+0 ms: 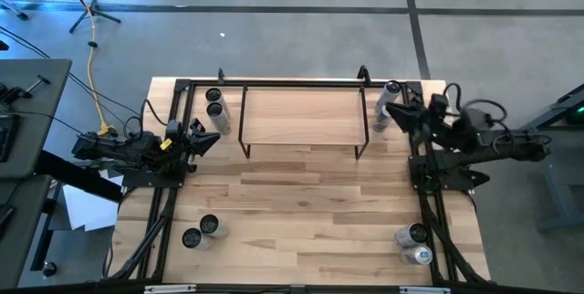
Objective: Place canned beverage on shelf
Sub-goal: Put the right white pink soda can on the shelf
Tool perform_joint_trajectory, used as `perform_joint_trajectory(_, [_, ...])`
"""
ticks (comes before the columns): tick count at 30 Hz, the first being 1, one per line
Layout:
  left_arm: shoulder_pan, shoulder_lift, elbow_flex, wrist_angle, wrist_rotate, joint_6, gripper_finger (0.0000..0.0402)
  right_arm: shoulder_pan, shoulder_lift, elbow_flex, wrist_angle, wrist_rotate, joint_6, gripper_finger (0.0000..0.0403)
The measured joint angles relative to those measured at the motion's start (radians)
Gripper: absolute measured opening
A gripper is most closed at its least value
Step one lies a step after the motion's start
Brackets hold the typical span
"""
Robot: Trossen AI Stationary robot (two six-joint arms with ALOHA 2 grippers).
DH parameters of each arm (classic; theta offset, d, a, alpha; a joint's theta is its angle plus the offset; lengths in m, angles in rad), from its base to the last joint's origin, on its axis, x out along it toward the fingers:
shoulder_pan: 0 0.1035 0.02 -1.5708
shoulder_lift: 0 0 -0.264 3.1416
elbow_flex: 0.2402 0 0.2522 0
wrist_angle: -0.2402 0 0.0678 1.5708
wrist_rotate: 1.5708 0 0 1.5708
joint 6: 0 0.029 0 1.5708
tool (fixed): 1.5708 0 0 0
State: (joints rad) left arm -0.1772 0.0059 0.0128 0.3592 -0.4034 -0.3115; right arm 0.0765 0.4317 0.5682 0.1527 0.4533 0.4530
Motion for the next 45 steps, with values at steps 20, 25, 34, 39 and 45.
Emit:
perform_joint_trajectory(20, [0.0, 0.0, 0.0, 0.0, 0.0, 0.0, 0.0003, 0.0, 0.44, 0.594, -0.728, -0.037, 0.145, 0.0271])
perform_joint_trajectory(25, [0.0, 0.0, 0.0, 0.0, 0.0, 0.0, 0.0003, 0.0, 0.485, 0.69, -0.838, -0.135, 0.142, 0.0271])
perform_joint_trajectory(34, [0.0, 0.0, 0.0, 0.0, 0.0, 0.0, 0.0003, 0.036, 0.47, 0.711, -0.966, -0.411, 0.311, 0.0271])
perform_joint_trajectory(39, [0.0, 0.0, 0.0, 0.0, 0.0, 0.0, 0.0003, 0.131, 0.494, 0.711, -1.099, -0.541, 0.437, 0.0271])
perform_joint_trajectory(45, [0.0, 0.0, 0.0, 0.0, 0.0, 0.0, 0.0003, 0.215, 0.54, 0.711, -1.121, -0.552, 0.474, 0.0271])
